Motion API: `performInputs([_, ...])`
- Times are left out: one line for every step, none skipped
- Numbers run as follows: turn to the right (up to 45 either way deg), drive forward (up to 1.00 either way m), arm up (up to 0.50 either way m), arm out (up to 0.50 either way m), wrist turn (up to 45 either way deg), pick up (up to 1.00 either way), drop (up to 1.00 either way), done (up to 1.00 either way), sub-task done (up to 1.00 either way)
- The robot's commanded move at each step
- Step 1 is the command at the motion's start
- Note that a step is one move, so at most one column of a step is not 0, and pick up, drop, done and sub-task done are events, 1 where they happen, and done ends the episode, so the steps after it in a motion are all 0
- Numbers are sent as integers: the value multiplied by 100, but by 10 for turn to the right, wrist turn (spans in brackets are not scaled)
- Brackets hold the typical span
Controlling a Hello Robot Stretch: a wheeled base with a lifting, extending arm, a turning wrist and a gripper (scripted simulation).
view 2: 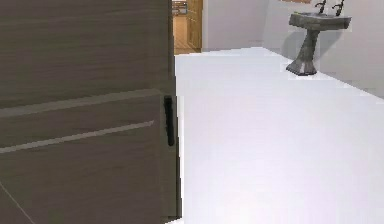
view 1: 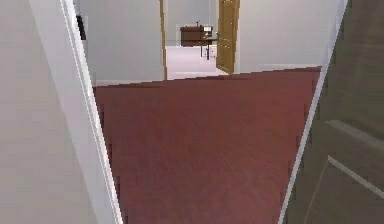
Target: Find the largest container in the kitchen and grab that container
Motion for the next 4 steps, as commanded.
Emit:
performInputs([60,0,0,0,0,0,0,0,0])
performInputs([0,65,0,0,0,0,0,0,0])
performInputs([-180,0,0,0,0,0,0,0,0])
performInputs([0,15,0,0,0,0,0,0,0])
